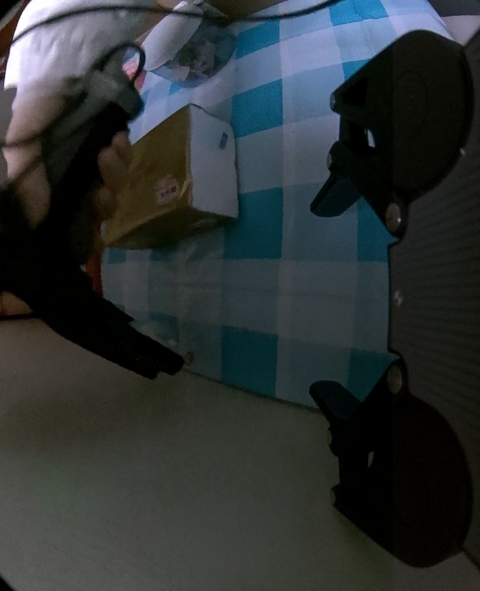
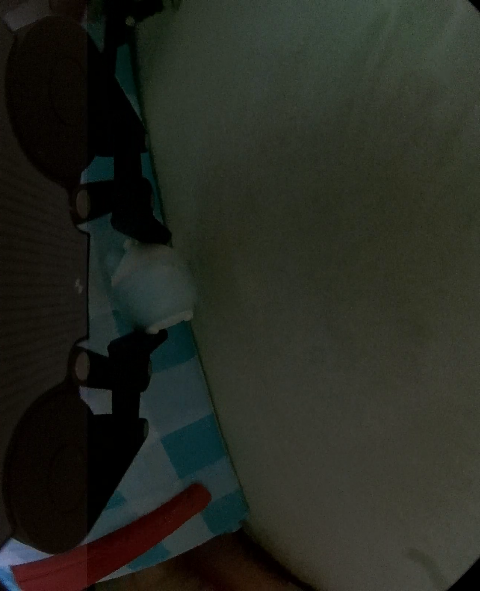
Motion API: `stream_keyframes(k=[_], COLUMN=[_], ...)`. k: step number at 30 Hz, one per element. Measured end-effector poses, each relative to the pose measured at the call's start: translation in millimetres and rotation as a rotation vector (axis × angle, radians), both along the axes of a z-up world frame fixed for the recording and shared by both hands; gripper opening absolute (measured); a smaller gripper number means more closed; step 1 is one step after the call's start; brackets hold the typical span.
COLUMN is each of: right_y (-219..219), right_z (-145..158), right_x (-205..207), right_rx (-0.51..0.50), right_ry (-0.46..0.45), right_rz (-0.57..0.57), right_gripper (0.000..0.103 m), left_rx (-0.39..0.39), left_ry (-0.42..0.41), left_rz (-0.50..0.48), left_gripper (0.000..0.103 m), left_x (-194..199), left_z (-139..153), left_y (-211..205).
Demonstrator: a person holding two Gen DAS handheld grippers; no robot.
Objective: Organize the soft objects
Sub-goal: 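Move right tool to the small white ball by the wall and close on it, then lift the white-and-blue ball with the right tool and carry it toward the box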
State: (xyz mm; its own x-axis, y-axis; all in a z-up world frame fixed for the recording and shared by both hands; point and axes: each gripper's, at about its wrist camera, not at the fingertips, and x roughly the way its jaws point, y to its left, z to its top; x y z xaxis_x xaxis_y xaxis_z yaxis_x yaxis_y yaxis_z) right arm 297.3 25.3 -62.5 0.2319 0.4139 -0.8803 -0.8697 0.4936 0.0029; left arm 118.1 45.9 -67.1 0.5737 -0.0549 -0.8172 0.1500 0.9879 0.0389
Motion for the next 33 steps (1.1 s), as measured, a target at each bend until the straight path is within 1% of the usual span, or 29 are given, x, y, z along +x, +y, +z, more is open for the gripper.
stream_keyframes(k=[9, 12, 17, 20, 23, 27, 33], right_y=[-26, -35, -57, -79, -102, -137, -185], right_z=[42, 51, 68, 82, 92, 107, 121], right_x=[-32, -42, -64, -82, -91, -114, -144], right_rx=[0.032, 0.042, 0.052, 0.057, 0.045, 0.035, 0.037], right_ry=[-0.038, -0.046, -0.059, -0.075, -0.095, -0.099, -0.112], right_rz=[-0.029, -0.038, -0.062, -0.086, -0.116, -0.169, -0.228], right_gripper=[0.054, 0.054, 0.054, 0.054, 0.054, 0.054, 0.054], left_rx=[0.016, 0.034, 0.037, 0.044, 0.044, 0.061, 0.082], left_ry=[-0.027, -0.041, -0.063, -0.082, -0.096, -0.114, -0.130], left_rz=[0.014, 0.014, 0.002, -0.008, -0.023, -0.047, -0.085], left_gripper=[0.095, 0.095, 0.095, 0.095, 0.095, 0.095, 0.095], left_x=[-10, -15, -23, -25, -29, -34, -33], left_z=[12, 18, 29, 34, 41, 49, 60], left_y=[-1, -4, -10, -14, -20, -29, -47])
